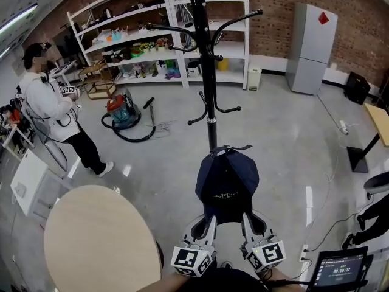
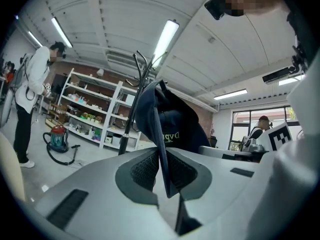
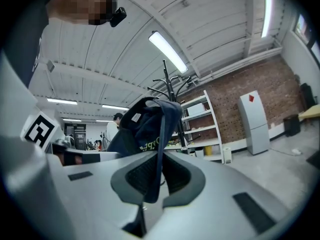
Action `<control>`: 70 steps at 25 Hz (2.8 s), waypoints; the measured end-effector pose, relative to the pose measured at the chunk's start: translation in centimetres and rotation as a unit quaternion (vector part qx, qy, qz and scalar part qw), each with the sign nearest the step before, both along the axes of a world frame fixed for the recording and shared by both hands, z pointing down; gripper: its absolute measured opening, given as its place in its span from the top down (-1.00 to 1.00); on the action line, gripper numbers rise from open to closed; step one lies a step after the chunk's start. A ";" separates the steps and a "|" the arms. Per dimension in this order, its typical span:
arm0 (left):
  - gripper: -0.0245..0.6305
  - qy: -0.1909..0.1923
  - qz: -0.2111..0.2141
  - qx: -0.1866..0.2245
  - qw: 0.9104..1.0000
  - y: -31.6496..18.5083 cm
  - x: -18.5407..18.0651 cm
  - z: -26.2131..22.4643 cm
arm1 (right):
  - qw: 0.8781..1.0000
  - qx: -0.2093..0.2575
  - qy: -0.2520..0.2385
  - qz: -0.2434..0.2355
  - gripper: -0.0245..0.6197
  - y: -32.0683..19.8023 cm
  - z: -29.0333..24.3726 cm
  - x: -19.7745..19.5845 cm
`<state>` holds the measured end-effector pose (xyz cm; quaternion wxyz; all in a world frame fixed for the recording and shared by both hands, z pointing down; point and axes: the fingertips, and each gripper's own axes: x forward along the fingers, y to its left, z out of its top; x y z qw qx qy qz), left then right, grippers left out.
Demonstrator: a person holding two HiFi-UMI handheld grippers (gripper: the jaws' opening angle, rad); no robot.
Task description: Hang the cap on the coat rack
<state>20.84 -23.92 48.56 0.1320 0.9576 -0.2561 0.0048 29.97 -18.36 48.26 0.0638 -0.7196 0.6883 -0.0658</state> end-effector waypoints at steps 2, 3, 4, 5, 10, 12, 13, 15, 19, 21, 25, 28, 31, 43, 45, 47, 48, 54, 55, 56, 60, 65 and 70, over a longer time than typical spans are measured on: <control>0.81 0.006 0.005 0.004 1.000 -2.0 0.9 -0.4 | 1.000 0.003 0.006 0.007 0.84 -1.9 -0.6 0.7; 0.81 0.007 0.006 0.006 1.000 -2.9 1.2 -0.6 | 1.000 0.004 0.010 0.010 0.84 -2.8 -0.9 1.0; 0.82 0.008 0.007 0.008 1.000 -3.8 1.5 -0.9 | 1.000 0.004 0.015 0.013 0.84 -3.6 -1.2 1.3; 0.81 0.010 0.008 0.009 1.000 -4.7 1.8 -1.0 | 1.000 0.004 0.020 0.016 0.84 -4.4 -1.4 1.5; 0.81 0.030 0.008 0.008 0.999 -8.2 1.7 -0.5 | 0.998 0.010 0.052 0.021 0.84 -7.7 -1.3 1.2; 0.81 0.042 0.007 0.004 0.999 -9.4 1.4 -0.3 | 0.997 0.014 0.070 0.024 0.84 -8.8 -1.7 0.8; 0.81 0.047 0.005 0.002 0.999 -10.0 1.3 -0.6 | 0.997 0.015 0.077 0.024 0.84 -9.4 -2.1 0.6; 0.82 0.052 0.002 -0.003 0.999 -11.2 1.1 -1.2 | 0.996 0.015 0.084 0.023 0.84 -10.4 -2.8 0.5; 0.82 0.048 -0.003 0.002 0.999 -12.3 0.6 -1.3 | 0.996 0.003 0.084 0.020 0.84 -11.7 -2.6 0.0; 0.81 0.049 -0.007 0.013 0.999 -13.0 0.8 -1.2 | 0.995 0.006 0.097 0.019 0.84 -12.5 -2.4 0.2; 0.81 0.051 -0.016 0.008 0.999 -15.0 1.7 -1.4 | 0.993 0.027 0.112 0.013 0.84 -14.6 -3.3 0.9; 0.81 0.054 -0.022 0.008 0.998 -15.5 1.5 -2.4 | 0.994 0.045 0.101 0.009 0.84 -15.0 -4.4 0.8; 0.81 0.055 -0.028 0.024 0.998 -16.2 2.0 -3.3 | 0.994 0.055 0.098 0.006 0.84 -15.7 -5.0 1.5; 0.81 0.066 -0.048 0.086 0.993 -18.7 4.8 -7.9 | 0.990 0.107 0.097 -0.004 0.84 -18.5 -9.0 4.7; 0.81 0.067 -0.048 0.101 0.991 -18.8 5.4 -8.7 | 0.988 0.118 0.095 -0.010 0.84 -18.7 -9.9 5.1; 0.81 0.065 -0.049 0.111 0.991 -19.0 6.7 -9.0 | 0.988 0.124 0.090 -0.013 0.84 -19.1 -10.1 6.4; 0.81 0.063 -0.049 0.114 0.990 -19.2 7.8 -9.1 | 0.989 0.121 0.086 -0.012 0.84 -19.3 -9.8 7.6; 0.81 0.054 -0.058 0.127 0.989 -20.4 12.3 -10.3 | 0.989 0.127 0.076 -0.021 0.84 -20.7 -10.2 12.4; 0.82 0.054 -0.060 0.128 0.989 -20.6 12.8 -10.5 | 0.988 0.130 0.076 -0.022 0.84 -20.8 -10.3 12.9; 0.81 0.053 -0.063 0.129 0.988 -20.6 13.2 -10.8 | 0.988 0.131 0.076 -0.024 0.84 -20.9 -10.3 13.5; 0.82 0.046 -0.073 0.134 0.987 -21.2 14.7 -11.2 | 0.988 0.134 0.067 -0.035 0.84 -21.7 -10.4 15.1; 0.81 0.036 -0.090 0.131 0.987 -24.2 17.4 -10.6 | 0.986 0.146 0.053 -0.054 0.84 -24.9 -10.4 17.8; 0.82 0.033 -0.102 0.134 0.985 -25.8 17.1 -10.8 | 0.985 0.145 0.053 -0.073 0.84 -26.8 -10.5 17.6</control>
